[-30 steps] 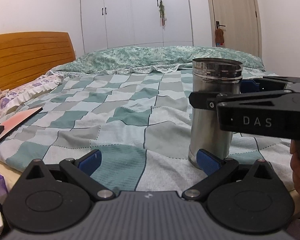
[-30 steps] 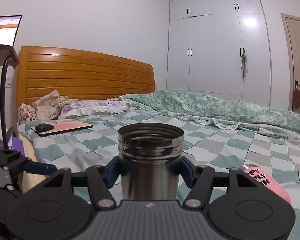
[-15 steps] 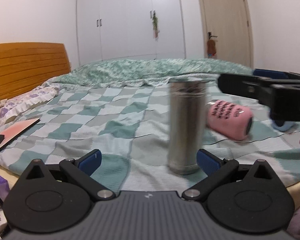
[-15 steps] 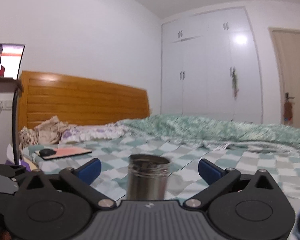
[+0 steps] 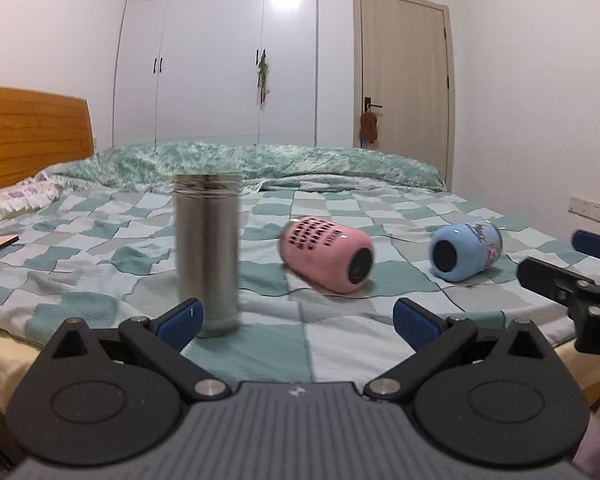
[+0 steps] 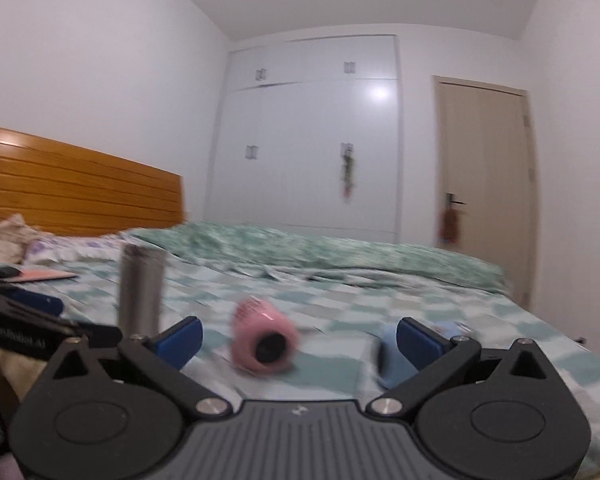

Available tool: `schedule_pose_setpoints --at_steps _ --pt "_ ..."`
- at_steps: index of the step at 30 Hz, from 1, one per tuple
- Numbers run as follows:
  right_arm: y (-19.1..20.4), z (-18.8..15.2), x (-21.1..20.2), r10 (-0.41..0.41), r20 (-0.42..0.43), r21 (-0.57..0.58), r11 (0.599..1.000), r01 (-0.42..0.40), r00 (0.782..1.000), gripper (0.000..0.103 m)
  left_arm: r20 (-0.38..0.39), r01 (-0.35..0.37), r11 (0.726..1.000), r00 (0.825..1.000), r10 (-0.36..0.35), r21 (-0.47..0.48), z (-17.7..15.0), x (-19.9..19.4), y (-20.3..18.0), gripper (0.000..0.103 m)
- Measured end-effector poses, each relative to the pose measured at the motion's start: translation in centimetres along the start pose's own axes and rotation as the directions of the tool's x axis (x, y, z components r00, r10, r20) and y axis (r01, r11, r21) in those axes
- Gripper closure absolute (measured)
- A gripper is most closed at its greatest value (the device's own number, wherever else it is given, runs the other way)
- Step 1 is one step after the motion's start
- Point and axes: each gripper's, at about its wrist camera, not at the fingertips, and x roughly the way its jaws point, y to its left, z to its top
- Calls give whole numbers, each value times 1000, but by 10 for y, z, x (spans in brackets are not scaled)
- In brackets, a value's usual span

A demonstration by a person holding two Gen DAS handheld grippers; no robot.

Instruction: Flip cup upright

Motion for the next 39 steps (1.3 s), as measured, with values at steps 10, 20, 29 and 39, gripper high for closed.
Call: schedule_pose_setpoints --at_steps 10,20,29,39 --pt "-25 -33 -26 -96 19 10 995 96 995 0 126 -51 998 991 45 46 -26 -2 -29 0" --pt "-27 -42 -27 -90 22 29 996 89 996 0 141 -63 997 988 57 35 -32 4 -24 0" --pt "-23 -42 -30 -87 23 11 996 87 996 0 147 -56 998 988 51 29 -34 2 -23 0" --pt "-21 -42 -30 -86 25 7 996 86 996 0 148 -52 998 988 47 29 -34 2 -23 0"
